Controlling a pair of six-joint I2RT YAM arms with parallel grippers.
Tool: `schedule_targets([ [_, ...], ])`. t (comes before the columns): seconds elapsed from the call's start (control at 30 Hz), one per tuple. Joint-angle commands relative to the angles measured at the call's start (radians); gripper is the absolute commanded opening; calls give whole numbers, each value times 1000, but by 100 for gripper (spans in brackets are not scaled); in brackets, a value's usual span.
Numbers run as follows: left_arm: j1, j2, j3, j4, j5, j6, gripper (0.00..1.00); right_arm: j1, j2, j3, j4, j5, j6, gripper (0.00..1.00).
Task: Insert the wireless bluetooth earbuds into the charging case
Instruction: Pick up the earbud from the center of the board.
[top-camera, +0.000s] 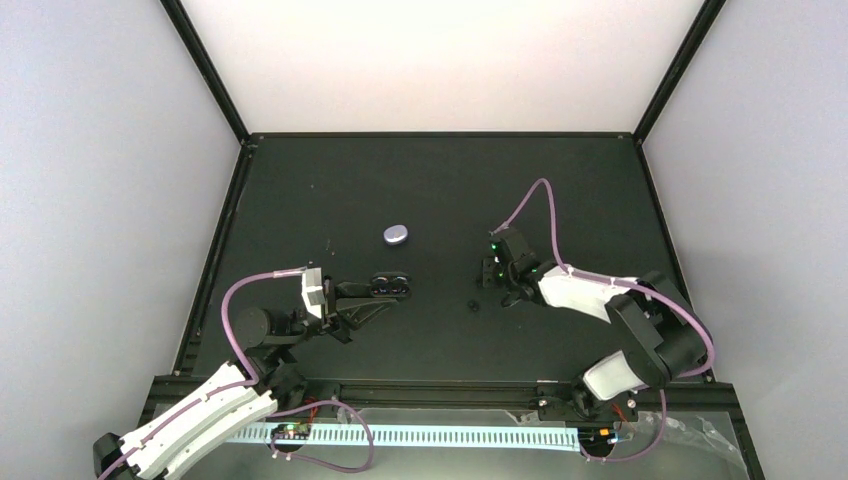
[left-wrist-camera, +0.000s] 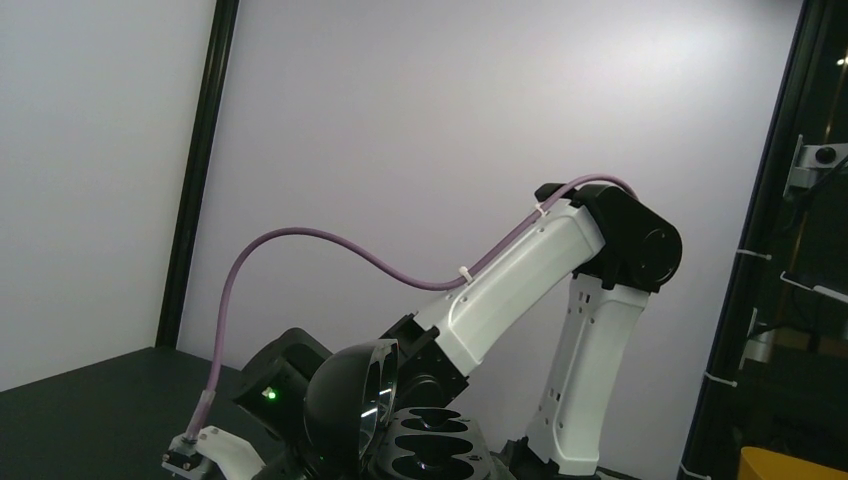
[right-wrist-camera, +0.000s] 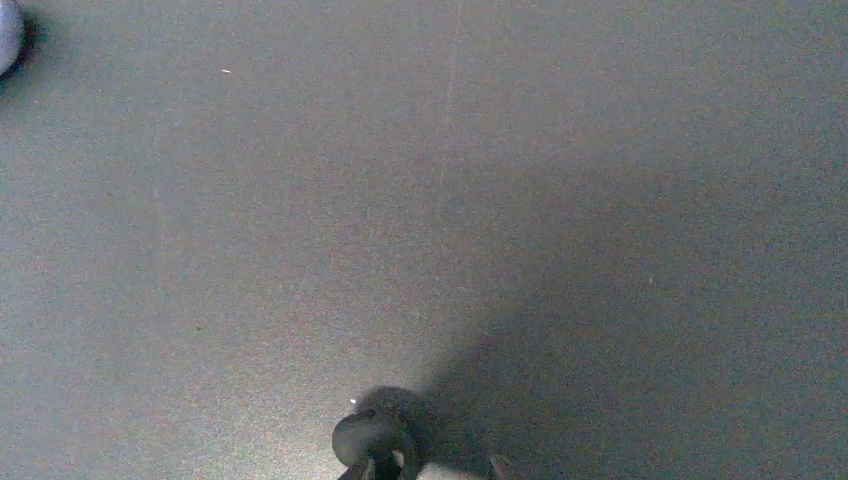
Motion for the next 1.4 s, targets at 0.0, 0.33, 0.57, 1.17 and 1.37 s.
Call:
schedule_targets([
  [0.0,-8,6,6,7,1,16,2,-9,15,14,37,19,-18,28],
  [0.33,-8,13,6,8,7,16,2,-6,56,37,24,-35,-35,26],
  [0.57,-8,13,6,6,11,18,2,-2,84,55,13,-64,-35,24],
  [1.17,-8,16,8,2,13,17,2,4,56,47,24,-94,-18,1],
  [1.37,-8,10,13,-9,14,20,2,5,-127,48,-32,-120,-34,1],
])
